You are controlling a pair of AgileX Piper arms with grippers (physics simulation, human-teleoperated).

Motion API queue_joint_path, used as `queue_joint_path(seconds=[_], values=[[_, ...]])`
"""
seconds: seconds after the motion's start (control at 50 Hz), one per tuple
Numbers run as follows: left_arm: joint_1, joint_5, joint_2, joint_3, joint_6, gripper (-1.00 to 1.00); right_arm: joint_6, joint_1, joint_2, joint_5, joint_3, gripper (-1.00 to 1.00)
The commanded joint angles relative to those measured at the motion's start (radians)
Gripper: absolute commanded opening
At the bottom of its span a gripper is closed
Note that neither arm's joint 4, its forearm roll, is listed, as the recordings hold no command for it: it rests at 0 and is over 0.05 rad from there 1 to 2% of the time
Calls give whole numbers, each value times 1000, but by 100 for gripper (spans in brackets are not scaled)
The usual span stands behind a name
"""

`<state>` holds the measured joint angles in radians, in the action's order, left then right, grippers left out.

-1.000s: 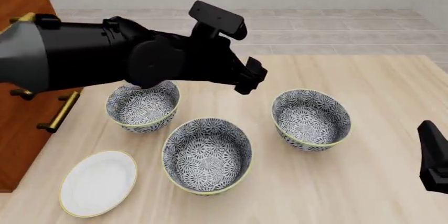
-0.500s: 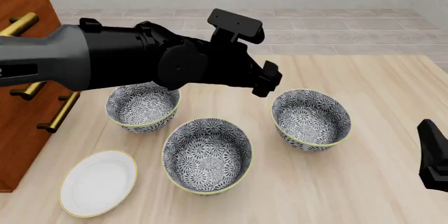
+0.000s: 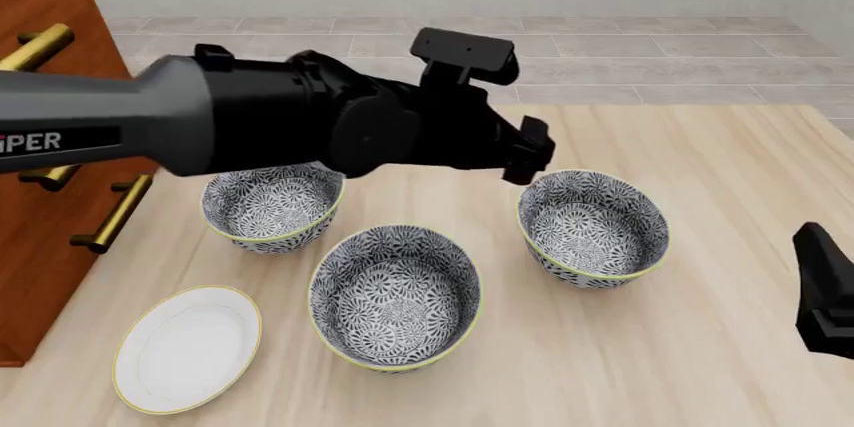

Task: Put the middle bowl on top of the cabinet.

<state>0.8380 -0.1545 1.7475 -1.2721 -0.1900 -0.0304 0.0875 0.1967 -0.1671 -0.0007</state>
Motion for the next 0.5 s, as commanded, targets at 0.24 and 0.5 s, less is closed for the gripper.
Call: queue_joint_path(seconds=[0.24, 0.5], values=[[3, 34, 52, -19, -81, 100, -1, 4, 17, -11, 0, 100], [-5, 53, 83, -26, -117, 100, 1, 8, -98, 103, 0, 100]])
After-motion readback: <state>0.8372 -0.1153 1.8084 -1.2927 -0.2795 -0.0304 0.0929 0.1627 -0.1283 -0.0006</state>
